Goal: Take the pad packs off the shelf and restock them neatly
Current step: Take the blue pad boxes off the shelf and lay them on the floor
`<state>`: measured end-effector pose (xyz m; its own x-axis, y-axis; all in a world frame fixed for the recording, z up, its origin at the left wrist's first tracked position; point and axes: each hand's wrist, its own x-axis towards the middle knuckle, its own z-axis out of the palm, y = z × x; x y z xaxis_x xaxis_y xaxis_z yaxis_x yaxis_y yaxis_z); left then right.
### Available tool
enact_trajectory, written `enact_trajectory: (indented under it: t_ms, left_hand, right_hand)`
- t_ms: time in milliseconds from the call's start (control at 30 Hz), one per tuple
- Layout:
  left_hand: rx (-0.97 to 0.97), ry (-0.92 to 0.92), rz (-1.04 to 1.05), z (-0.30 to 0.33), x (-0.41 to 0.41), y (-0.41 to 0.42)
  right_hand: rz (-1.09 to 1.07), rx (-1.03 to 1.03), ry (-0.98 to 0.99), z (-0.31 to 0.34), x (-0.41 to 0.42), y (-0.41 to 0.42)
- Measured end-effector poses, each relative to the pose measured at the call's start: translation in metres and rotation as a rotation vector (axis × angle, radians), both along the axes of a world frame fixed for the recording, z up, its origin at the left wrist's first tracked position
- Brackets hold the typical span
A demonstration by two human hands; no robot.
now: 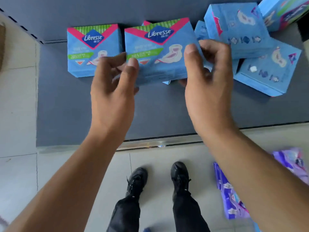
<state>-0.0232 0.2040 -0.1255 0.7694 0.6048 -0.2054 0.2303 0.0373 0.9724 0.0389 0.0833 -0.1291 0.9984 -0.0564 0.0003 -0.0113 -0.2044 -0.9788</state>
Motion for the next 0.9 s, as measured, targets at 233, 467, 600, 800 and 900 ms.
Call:
enact_trajectory:
  t_ms: [233,467,600,800,900]
  left_hand:
    - [-0.227,0.086,-0.414,0.013,-0.043,-0.043]
    - [-0.292,0.252,-0.84,0.011,-0.059,-0.126]
    - [-0.221,0.312,-1.018,0.002,-0.066,-0.194]
    - [-0.188,0.441,-1.245,-0.028,-0.102,-0.313]
    - [-0.225,0.571,-1.349,-0.043,-0.127,-0.368]
  right_hand:
    - [-0.263,0.278,0.176,0.001,-0.086,-0.076]
    - [-0.45,0.417,0.367,0.002,-0.161,-0.169]
    - [-0.502,0.461,0.436,-0.004,-0.201,-0.229]
    - [-0.697,0.412,0.563,-0.027,-0.28,-0.33]
    - [-0.809,0.409,0.608,-0.039,-0.327,-0.38]
